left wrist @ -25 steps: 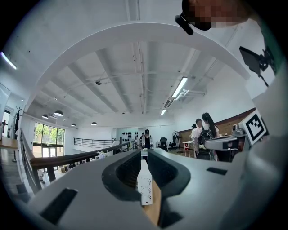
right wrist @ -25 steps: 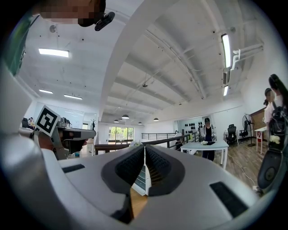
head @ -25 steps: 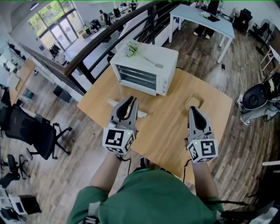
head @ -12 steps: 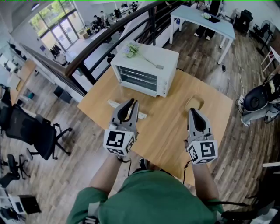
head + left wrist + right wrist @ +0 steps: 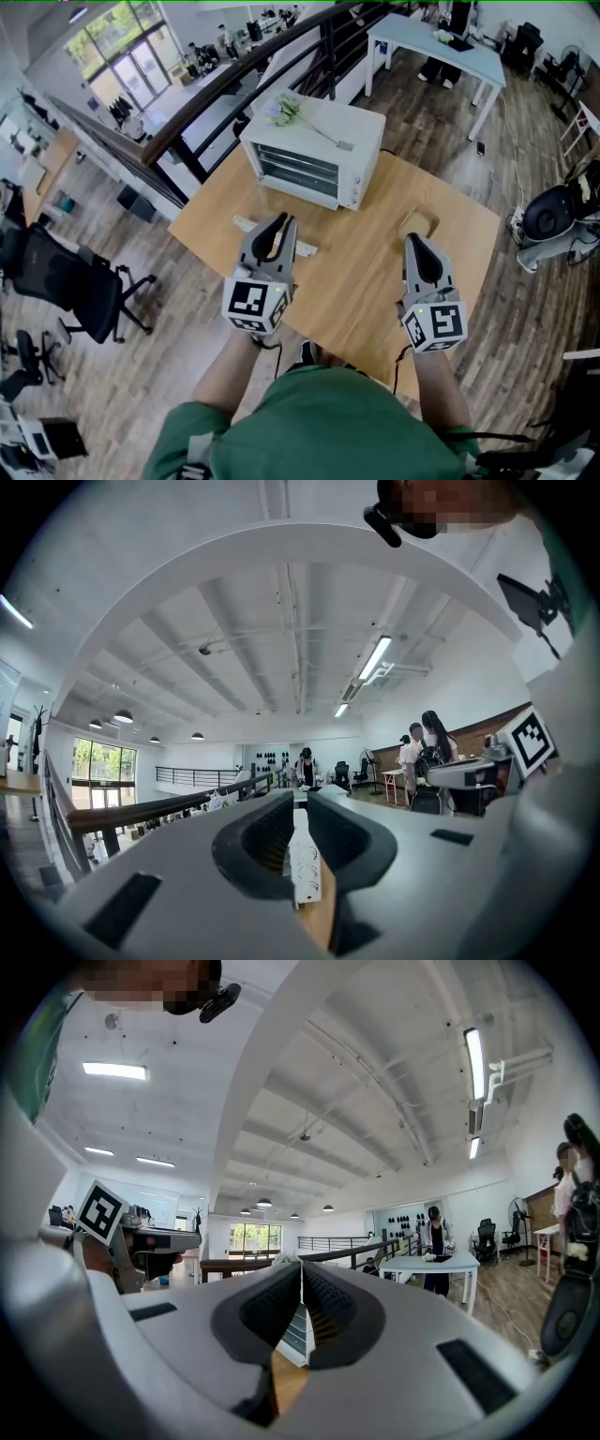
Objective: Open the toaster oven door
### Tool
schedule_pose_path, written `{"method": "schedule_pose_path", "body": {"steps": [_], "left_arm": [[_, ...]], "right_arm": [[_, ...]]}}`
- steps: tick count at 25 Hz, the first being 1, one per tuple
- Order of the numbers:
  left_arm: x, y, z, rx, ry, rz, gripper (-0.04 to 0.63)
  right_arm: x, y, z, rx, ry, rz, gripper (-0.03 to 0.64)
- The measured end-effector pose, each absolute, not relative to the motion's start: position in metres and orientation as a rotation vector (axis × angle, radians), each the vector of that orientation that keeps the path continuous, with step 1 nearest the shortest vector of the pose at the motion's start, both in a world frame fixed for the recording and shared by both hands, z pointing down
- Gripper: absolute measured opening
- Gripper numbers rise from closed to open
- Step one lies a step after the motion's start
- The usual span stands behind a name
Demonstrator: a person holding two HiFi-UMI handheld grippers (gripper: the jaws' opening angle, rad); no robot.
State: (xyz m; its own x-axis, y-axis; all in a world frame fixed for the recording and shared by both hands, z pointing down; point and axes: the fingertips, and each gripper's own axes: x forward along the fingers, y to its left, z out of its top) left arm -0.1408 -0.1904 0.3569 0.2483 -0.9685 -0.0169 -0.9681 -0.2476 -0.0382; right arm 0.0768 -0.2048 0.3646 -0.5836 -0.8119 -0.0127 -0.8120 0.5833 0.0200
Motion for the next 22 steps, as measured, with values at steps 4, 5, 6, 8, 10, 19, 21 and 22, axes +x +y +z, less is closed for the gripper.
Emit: {"method": "schedule_pose_path", "body": {"steps": [4,5,6,8,10,19,21,22], "left_arm": [[-0.145,-0.191,0.359,-2.453,1.905,-0.018,0.060],[-0.145,-0.192,0.360,-2.454,1.905,-0.018,0.060],[-0.145,-0.192,0.360,-2.455,1.905,-0.017,0.060],[-0.147,-0.193,0.362,-2.459,1.909,-0.015,0.060],[-0.149,-0.192,0.366,-2.461,1.917,-0.018,0.060],[-0.166,-0.194,0.380,-2.463,1.949,-0.018,0.060],[-0.169,-0.193,0.385,-2.470,1.950,-0.024,0.060],[-0.171,-0.192,0.388,-2.473,1.951,-0.027,0.060]], "right_arm": [[0.075,-0.206,0.367,-1.444,2.791,0.027,0.026],[0.075,-0.206,0.367,-1.447,2.791,0.026,0.026],[0.075,-0.206,0.367,-1.449,2.791,0.026,0.026],[0.075,-0.206,0.367,-1.452,2.791,0.026,0.026],[0.074,-0.204,0.368,-1.452,2.793,0.025,0.026],[0.069,-0.206,0.374,-1.481,2.786,0.023,0.026],[0.067,-0.206,0.376,-1.488,2.785,0.021,0.026],[0.066,-0.206,0.376,-1.491,2.786,0.022,0.026]]}}
